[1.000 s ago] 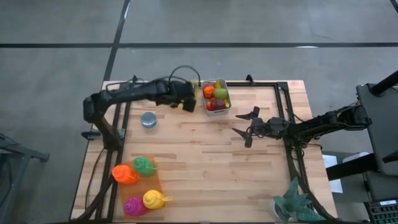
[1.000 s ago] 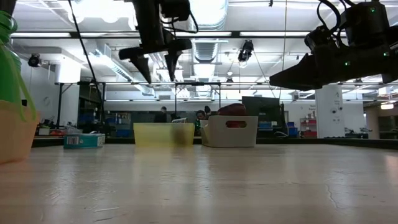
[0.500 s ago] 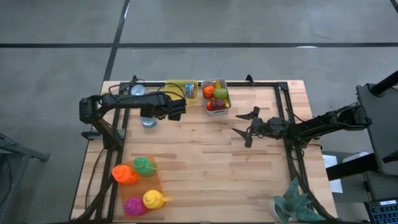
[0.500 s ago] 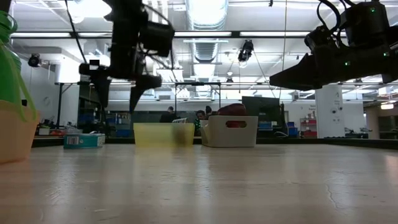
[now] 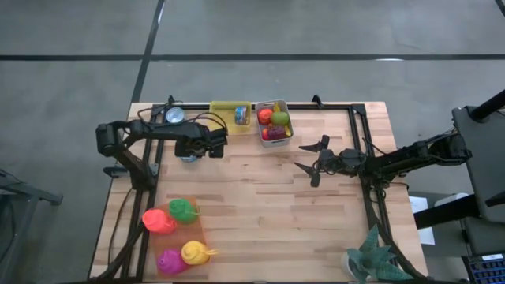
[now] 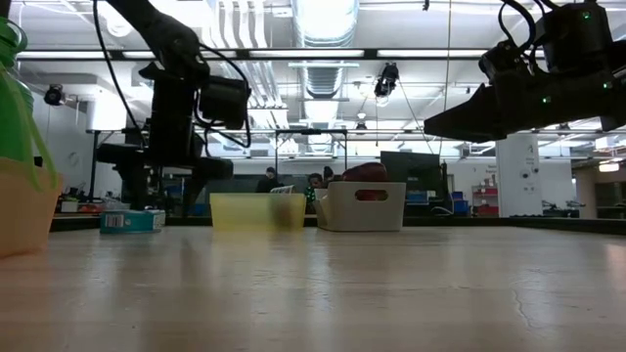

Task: Pick & Place Food Item
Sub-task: Put the blue tuna can into the yellow bin

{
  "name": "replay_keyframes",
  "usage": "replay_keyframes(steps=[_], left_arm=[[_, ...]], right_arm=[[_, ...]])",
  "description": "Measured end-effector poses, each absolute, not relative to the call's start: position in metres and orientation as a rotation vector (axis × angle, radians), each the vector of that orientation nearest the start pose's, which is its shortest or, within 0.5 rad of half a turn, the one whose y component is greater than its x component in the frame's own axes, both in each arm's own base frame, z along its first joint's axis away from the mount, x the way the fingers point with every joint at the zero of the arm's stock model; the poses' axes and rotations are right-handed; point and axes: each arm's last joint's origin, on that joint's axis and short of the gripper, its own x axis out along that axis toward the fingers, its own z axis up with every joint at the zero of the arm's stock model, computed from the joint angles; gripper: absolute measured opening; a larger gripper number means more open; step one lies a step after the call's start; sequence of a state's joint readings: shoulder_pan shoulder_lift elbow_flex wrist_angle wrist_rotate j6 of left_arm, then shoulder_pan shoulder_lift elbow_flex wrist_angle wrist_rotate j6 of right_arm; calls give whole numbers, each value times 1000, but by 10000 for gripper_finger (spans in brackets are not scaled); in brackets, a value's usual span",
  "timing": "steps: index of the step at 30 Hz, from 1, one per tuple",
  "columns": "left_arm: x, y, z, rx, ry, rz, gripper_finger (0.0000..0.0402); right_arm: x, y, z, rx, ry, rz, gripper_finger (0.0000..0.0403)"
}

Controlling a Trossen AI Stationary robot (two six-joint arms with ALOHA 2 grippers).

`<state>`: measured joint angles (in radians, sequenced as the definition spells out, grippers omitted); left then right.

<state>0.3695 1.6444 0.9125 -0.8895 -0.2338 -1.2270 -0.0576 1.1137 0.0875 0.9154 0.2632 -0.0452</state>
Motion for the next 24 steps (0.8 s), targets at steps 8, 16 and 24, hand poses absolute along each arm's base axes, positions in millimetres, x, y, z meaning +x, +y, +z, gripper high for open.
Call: replay_keyframes(steps=[8,16,24], left_arm=[[252,96,157,-1018,1084,1316,332],[273,86,159,-1049,1002,1102,332],[298,45,162,-1043,1018,754,332]], right_arm=[[176,-18,151,-56,118,-318,306],[176,-18,151,-56,118,-318,306],[176,-18,151,-56,118,-318,306]])
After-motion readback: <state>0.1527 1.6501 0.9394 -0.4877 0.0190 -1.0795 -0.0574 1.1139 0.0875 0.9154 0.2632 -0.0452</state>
